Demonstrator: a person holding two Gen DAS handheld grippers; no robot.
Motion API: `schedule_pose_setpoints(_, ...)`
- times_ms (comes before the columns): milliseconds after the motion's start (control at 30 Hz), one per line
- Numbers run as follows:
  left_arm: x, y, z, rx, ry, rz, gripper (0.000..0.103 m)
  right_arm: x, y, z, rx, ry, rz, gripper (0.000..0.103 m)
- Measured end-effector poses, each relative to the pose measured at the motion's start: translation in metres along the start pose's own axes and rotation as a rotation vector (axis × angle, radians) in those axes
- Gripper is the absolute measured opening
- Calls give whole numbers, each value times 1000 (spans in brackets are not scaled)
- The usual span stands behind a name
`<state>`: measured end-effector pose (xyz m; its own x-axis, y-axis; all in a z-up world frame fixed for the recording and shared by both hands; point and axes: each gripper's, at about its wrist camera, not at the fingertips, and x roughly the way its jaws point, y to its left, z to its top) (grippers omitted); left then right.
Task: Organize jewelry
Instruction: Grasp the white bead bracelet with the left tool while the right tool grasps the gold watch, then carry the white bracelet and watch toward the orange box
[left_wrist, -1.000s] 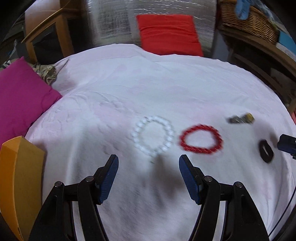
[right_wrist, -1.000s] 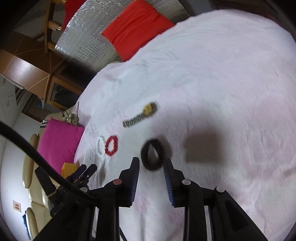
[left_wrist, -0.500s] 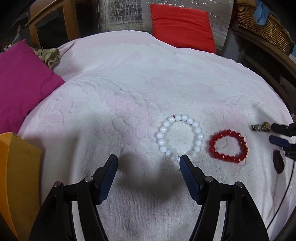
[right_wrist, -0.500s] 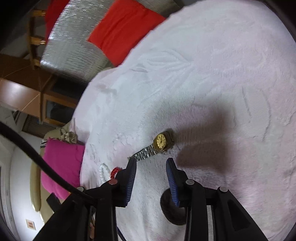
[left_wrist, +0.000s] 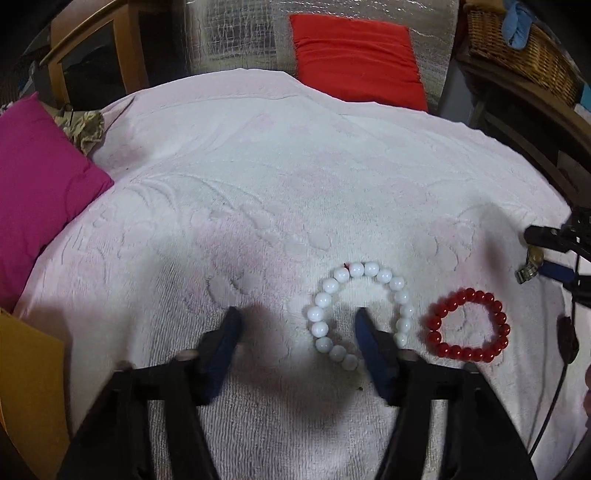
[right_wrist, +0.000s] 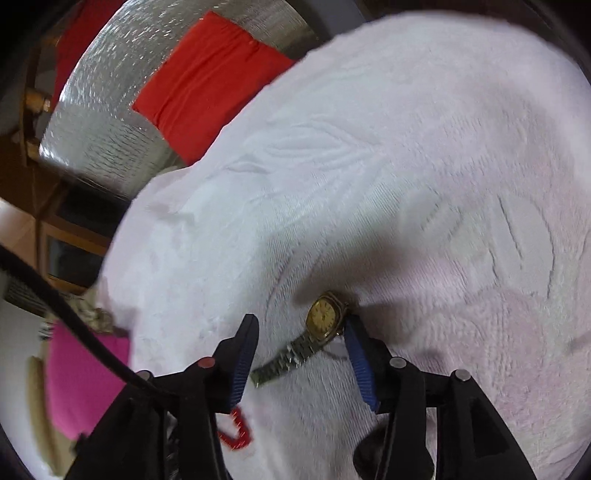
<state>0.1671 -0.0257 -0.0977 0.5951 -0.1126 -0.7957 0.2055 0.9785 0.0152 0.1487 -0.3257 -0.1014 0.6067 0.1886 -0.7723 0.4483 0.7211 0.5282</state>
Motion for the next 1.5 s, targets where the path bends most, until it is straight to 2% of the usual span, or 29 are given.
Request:
schedule_pose_setpoints(67, 0, 0, 0, 6, -3, -5, 41, 3, 14, -5, -84, -53, -77, 55)
schedule_pose_setpoints(133, -1, 2, 1, 2, -2, -19, 26, 7, 24, -11, -156, -88, -147, 50)
schedule_pose_setpoints(167, -2, 3, 1, -5, -1, -33, 20, 8, 29, -14, -198, -110, -202, 40)
schedule_pose_setpoints(200, -3, 5, 0, -14, -1, -50, 16, 7, 31, -16, -229, -122, -232, 30)
schedule_pose_setpoints(233, -3, 7, 0, -23, 1, -63, 12, 7, 32, -18, -257, -132, -252, 28)
schedule_pose_setpoints(333, -6, 13, 0, -43, 5, -86, 11, 3, 30, -20, -299, -139, -244, 27)
schedule_pose_setpoints(567, -31, 26, 4, -60, -36, -99, 9, -18, 14, -16, -281, -108, -130, 27)
schedule_pose_setpoints(733, -45, 35, 4, -75, -52, -114, 9, -38, 12, -14, -289, -120, -38, 27)
schedule_pose_setpoints(1000, -57, 20, 3, -28, -66, -141, 9, -59, 9, -17, -283, -101, 86, 27)
schedule_pose_setpoints(1100, -57, 18, 0, -27, -55, -148, 9, -63, 11, -20, -290, -95, 114, 27)
schedule_pose_setpoints(1500, -87, 7, 4, -10, -128, -152, 9, -85, 10, -30, -316, -83, 189, 26)
